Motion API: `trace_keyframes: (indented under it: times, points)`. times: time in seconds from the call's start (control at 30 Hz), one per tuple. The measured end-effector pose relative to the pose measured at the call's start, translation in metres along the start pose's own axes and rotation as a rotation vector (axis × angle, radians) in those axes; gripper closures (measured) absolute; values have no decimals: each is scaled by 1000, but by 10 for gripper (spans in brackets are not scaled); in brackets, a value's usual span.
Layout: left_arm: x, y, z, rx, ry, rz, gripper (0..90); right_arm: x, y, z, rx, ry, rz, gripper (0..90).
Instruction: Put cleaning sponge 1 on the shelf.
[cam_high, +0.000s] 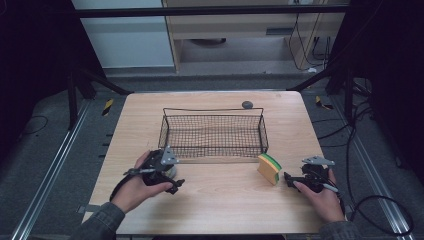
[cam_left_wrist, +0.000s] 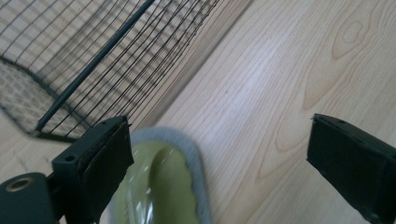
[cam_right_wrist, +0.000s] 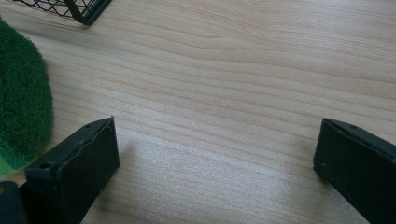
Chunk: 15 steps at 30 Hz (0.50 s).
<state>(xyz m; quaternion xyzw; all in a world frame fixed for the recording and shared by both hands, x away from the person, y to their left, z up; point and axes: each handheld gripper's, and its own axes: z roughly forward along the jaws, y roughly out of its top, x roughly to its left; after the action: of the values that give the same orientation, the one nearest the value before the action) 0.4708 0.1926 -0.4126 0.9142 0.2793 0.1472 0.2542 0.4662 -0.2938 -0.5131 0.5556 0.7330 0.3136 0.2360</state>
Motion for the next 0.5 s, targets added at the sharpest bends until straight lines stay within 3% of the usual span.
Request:
trace_keyframes:
  times: [0.03,0.13,0.27,0.4,0.5]
  points:
    - [5,0,-4,18,-9,-5,40,0,0,0,-1,1,2,5]
    - [16,-1,-11,78,28,22,48,0,0,0,-1,1,3,5]
    - [33,-8,-11,136,22,8,49,0,-1,-1,-1,-2,0,5]
    - [43,-18,-8,150,16,-37,77,1,-1,-1,-1,-3,4,5]
    - [41,-25,-5,160,16,-38,117,1,-1,-1,0,-3,5,5]
